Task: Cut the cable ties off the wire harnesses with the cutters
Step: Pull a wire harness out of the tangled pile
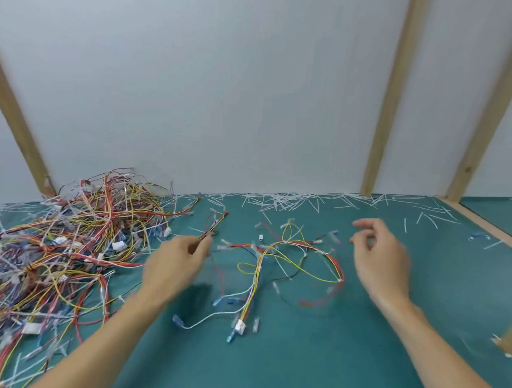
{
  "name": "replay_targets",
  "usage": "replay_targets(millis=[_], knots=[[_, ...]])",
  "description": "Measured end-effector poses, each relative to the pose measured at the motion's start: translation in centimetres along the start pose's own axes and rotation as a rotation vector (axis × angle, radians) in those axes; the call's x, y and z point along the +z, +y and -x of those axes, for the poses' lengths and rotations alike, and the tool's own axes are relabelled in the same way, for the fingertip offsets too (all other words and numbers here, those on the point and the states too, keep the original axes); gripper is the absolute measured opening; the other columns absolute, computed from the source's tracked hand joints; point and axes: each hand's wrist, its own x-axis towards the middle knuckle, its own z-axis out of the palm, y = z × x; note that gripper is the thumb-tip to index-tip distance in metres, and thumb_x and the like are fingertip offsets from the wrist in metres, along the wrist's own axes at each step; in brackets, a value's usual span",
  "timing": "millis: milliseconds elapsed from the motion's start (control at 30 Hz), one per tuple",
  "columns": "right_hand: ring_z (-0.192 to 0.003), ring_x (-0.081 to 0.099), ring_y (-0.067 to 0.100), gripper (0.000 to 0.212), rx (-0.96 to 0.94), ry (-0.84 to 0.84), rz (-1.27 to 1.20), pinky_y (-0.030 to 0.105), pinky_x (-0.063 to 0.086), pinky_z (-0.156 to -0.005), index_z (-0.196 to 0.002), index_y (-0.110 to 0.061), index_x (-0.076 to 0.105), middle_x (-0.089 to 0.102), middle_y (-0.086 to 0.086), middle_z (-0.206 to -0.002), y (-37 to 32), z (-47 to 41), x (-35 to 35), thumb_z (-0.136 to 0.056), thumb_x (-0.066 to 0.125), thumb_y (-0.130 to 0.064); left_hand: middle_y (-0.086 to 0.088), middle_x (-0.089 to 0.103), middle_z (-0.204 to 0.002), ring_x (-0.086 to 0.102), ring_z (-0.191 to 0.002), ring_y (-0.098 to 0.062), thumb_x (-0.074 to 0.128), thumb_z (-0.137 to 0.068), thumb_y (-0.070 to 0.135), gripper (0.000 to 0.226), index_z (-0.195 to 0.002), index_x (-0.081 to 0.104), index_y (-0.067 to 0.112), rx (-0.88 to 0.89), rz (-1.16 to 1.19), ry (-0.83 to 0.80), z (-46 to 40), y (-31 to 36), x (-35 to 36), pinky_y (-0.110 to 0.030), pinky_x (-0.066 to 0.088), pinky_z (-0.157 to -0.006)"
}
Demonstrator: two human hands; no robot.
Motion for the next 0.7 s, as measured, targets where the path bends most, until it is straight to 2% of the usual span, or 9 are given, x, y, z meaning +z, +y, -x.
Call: replay_targets(millis=[67,100,233,300,367,467,567,633,700], knots=[[-0.060,0.059,0.007,0.018,-0.152,0.023,0.031,0.035,0.045,-0.061,-0.105,-0.030,0.063,0.061,-0.018,-0.063,-0.9,0.8,0.2,-0.098,0.051,-0.018,0.005,0.070,-0.105,0.068,-0.096,-0.024,0.046,-0.096,0.060,0.039,-0.104,0.063,0.026,0.018,-0.533,-0.005,-0.4,-1.0,0.8,-0.033,0.049,-0.074],[-0.056,0.055,0.003,0.017,-0.212,0.023,0.037,0.031,0.040,-0.057,-0.105,-0.031,0.063,0.059,-0.023,-0.063,-1.3,1.2,0.4,-0.098,0.053,-0.019,0.002,0.068,-0.113,0.067,-0.102,-0.025,0.043,-0.097,0.059,0.040,-0.110,0.058,0.024,0.021,-0.666,-0.069,-0.6,-1.3,1.3,-0.035,0.049,-0.076],[-0.066,0.055,-0.006,0.018,-0.340,-0.007,0.027,0.017,0.034,-0.056,-0.106,-0.033,0.064,0.057,-0.031,-0.070,-2.8,3.1,1.1,-0.097,0.059,-0.018,-0.008,0.070,-0.109,0.067,-0.100,-0.030,0.039,-0.102,0.047,0.037,-0.097,0.058,0.016,-0.024,-0.723,-0.297,-2.3,-0.8,1.5,-0.035,0.048,-0.079],[-0.070,0.054,-0.014,0.019,-0.351,-0.027,0.021,0.014,0.034,-0.058,-0.105,-0.033,0.066,0.057,-0.032,-0.076,-3.0,3.6,1.1,-0.096,0.063,-0.016,-0.008,0.068,-0.082,0.064,-0.076,-0.024,0.041,-0.104,0.039,0.040,-0.076,0.054,0.014,-0.007,-0.400,-0.424,-3.0,0.4,0.8,-0.031,0.043,-0.067],[-0.073,0.052,-0.019,0.017,-0.359,-0.034,0.026,0.011,0.032,-0.059,-0.103,-0.033,0.066,0.057,-0.033,-0.078,-2.8,3.8,1.1,-0.096,0.064,-0.017,0.001,0.054,-0.054,0.047,-0.047,-0.013,0.041,-0.105,0.025,0.045,-0.063,0.052,0.014,-0.047,0.019,-0.396,-3.3,1.4,-0.5,-0.025,0.034,-0.050],[-0.072,0.053,-0.018,0.013,-0.356,-0.018,0.013,0.010,0.031,-0.059,-0.101,-0.033,0.066,0.059,-0.032,-0.077,-2.7,3.7,0.9,-0.096,0.059,-0.024,0.007,0.034,-0.049,0.026,-0.038,-0.009,0.040,-0.102,0.016,0.034,-0.079,0.064,0.007,-0.178,0.640,-0.295,-3.5,2.3,-4.3,-0.020,0.021,-0.037],[-0.066,0.056,-0.008,0.009,-0.346,-0.045,-0.051,0.015,0.036,-0.057,-0.096,-0.032,0.067,0.063,-0.027,-0.072,-3.0,3.3,0.6,-0.097,0.059,-0.028,0.009,0.013,-0.056,0.009,-0.042,-0.010,0.031,-0.099,0.020,0.029,-0.076,0.048,0.016,-0.217,1.130,-0.341,-3.0,4.1,-8.3,-0.024,0.010,-0.042],[-0.054,0.054,0.009,0.017,-0.330,-0.143,-0.161,0.026,0.042,-0.054,-0.089,-0.033,0.068,0.065,-0.014,-0.066,-3.4,3.5,0.5,-0.097,0.055,-0.042,0.011,0.018,-0.052,0.012,-0.042,-0.010,0.027,-0.097,0.018,0.029,-0.071,0.039,0.019,-0.156,1.112,-0.235,-1.9,6.1,-9.2,-0.028,0.008,-0.046],[-0.049,0.044,0.012,0.030,-0.302,-0.303,-0.320,0.029,0.036,-0.052,-0.088,-0.036,0.070,0.066,-0.003,-0.066,-4.2,4.1,0.4,-0.096,0.048,-0.054,0.010,0.031,-0.048,0.026,-0.044,-0.012,0.031,-0.098,0.018,0.029,-0.072,0.043,0.017,0.096,0.726,-0.020,-0.1,8.1,-8.6,-0.027,0.019,-0.045]])
